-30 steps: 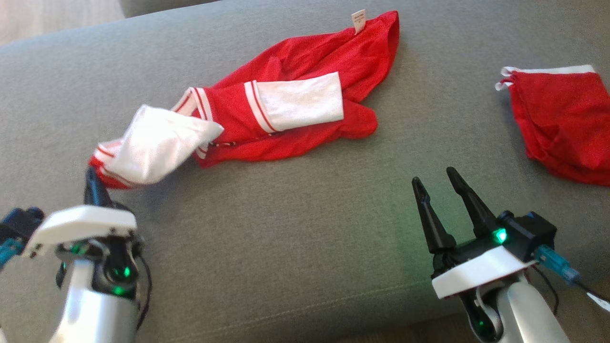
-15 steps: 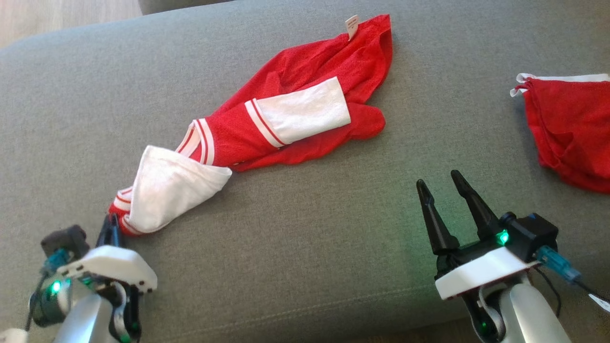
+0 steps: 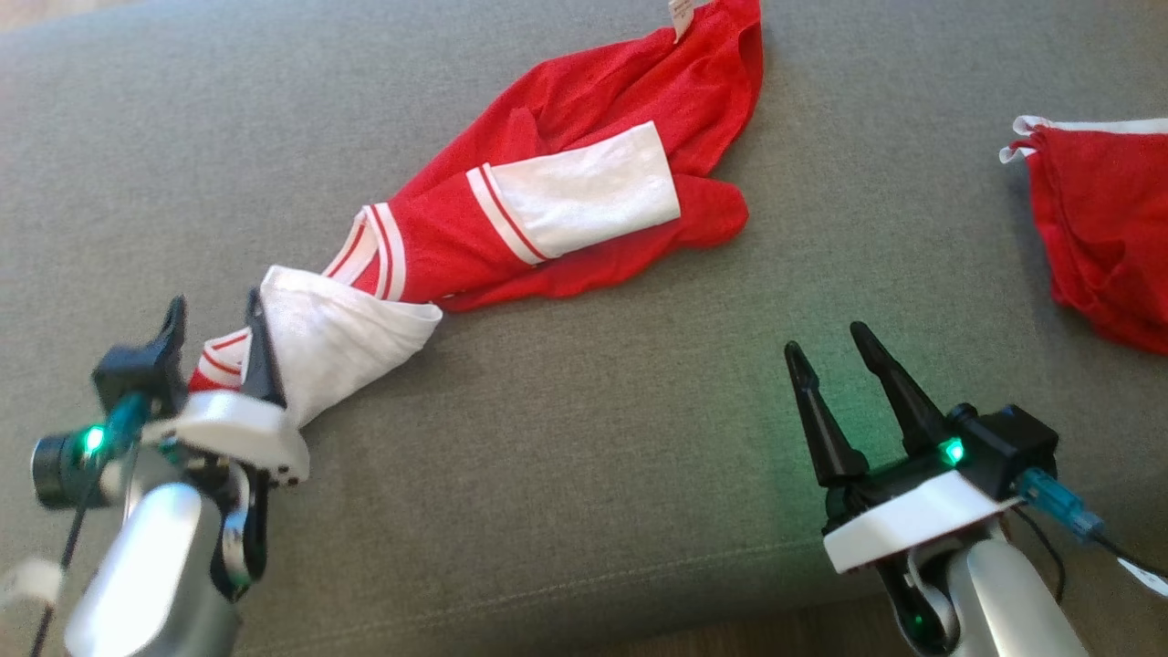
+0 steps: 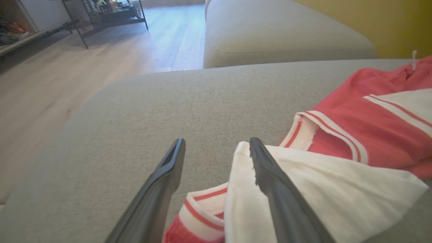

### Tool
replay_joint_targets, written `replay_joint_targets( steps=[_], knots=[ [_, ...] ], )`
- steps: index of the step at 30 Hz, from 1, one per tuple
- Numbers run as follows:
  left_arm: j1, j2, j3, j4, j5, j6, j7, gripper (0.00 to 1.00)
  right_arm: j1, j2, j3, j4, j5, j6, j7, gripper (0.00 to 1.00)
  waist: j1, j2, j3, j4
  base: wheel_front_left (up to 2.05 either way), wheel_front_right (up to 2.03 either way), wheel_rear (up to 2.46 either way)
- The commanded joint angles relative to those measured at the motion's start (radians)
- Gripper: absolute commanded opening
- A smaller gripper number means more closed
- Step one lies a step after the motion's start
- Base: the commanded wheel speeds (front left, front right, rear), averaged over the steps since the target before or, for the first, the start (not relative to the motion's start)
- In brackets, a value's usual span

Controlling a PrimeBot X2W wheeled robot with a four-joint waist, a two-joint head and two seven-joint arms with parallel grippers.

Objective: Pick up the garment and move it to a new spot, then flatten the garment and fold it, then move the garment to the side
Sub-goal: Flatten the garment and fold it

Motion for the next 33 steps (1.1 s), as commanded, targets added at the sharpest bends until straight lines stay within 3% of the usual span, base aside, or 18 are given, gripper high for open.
replay_joint_targets(
  steps=[1, 13, 19, 27, 29, 31, 33],
  knots=[
    [-0.059, 0.04, 0.028, -0.015, 0.006, -0.008, 0.024, 1.0, -0.036, -0.008, 0.029, -0.03, 0.004, 0.0, -0.009, 1.0, -0.0001, 0.0, 0.007, -0.006, 0.0, 0.0, 0.0],
    [-0.216, 0.117, -0.032, 0.159, 0.015, -0.099, 0.233, 1.0, -0.059, -0.008, 0.051, -0.025, 0.021, 0.0, -0.009, 1.0, -0.0001, 0.0, 0.043, -0.05, 0.0, 0.0, 0.0],
    [-0.266, 0.149, -0.074, 0.185, 0.008, -0.178, 0.339, 1.0, -0.071, -0.008, 0.051, -0.025, 0.029, 0.0, -0.009, 1.0, -0.0001, 0.0, 0.06, -0.066, 0.0, 0.0, 0.0],
    [-0.235, 0.169, -0.084, 0.177, -0.005, -0.17, 0.421, 1.0, -0.072, -0.008, 0.048, -0.028, 0.04, 0.0, -0.009, 1.0, -0.0001, 0.0, 0.062, -0.079, 0.0, 0.0, 0.0],
    [-0.224, 0.17, -0.083, 0.171, -0.017, -0.168, 0.449, 0.86, -0.073, -0.008, 0.047, -0.029, 0.042, 0.0, -0.009, 1.0, -0.0001, 0.0, 0.064, -0.082, 0.0, 0.0, 0.0],
    [-0.212, 0.166, -0.078, 0.155, -0.038, -0.169, 0.475, 0.55, -0.075, -0.008, 0.044, -0.031, 0.043, 0.0, -0.009, 1.0, -0.0001, 0.0, 0.064, -0.083, 0.0, 0.0, 0.0],
    [-0.197, 0.167, -0.078, 0.134, -0.049, -0.168, 0.502, 0.4, -0.074, -0.008, 0.04, -0.033, 0.043, 0.0, -0.009, 1.0, -0.0001, 0.0, 0.064, -0.084, 0.0, 0.0, 0.0]
  ],
)
